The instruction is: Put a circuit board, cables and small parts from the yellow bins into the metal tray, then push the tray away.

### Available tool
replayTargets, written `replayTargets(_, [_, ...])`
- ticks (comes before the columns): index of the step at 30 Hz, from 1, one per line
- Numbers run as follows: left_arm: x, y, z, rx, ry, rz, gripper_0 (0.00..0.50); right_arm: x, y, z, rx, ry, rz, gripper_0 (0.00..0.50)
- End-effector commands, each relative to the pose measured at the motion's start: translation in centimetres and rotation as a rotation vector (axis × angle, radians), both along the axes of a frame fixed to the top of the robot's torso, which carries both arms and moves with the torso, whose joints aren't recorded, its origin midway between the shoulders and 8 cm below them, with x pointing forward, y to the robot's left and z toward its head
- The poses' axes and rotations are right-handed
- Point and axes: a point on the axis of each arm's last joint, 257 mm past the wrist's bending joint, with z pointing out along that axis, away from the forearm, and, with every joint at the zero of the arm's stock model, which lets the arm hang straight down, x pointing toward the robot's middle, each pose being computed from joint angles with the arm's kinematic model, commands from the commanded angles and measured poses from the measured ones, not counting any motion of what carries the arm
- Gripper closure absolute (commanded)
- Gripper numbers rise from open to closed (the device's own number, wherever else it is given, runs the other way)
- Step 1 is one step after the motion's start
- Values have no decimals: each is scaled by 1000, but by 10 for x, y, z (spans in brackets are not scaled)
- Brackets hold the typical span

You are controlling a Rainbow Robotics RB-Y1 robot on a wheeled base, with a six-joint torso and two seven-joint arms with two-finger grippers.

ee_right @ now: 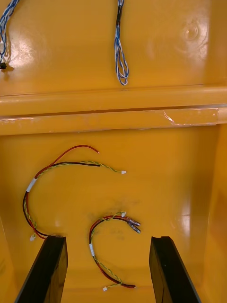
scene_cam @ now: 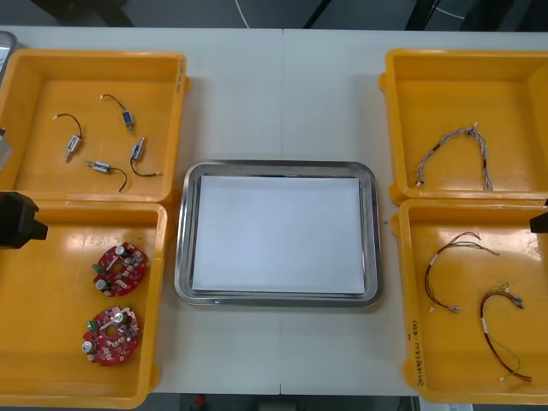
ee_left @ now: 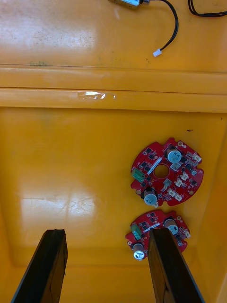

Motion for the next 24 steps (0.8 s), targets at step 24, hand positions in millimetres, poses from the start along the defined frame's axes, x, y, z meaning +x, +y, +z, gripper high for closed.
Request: replayTargets(24, [-17,9,-7,35,43,-28,0,-2,-3,8,21,-37,-33,0])
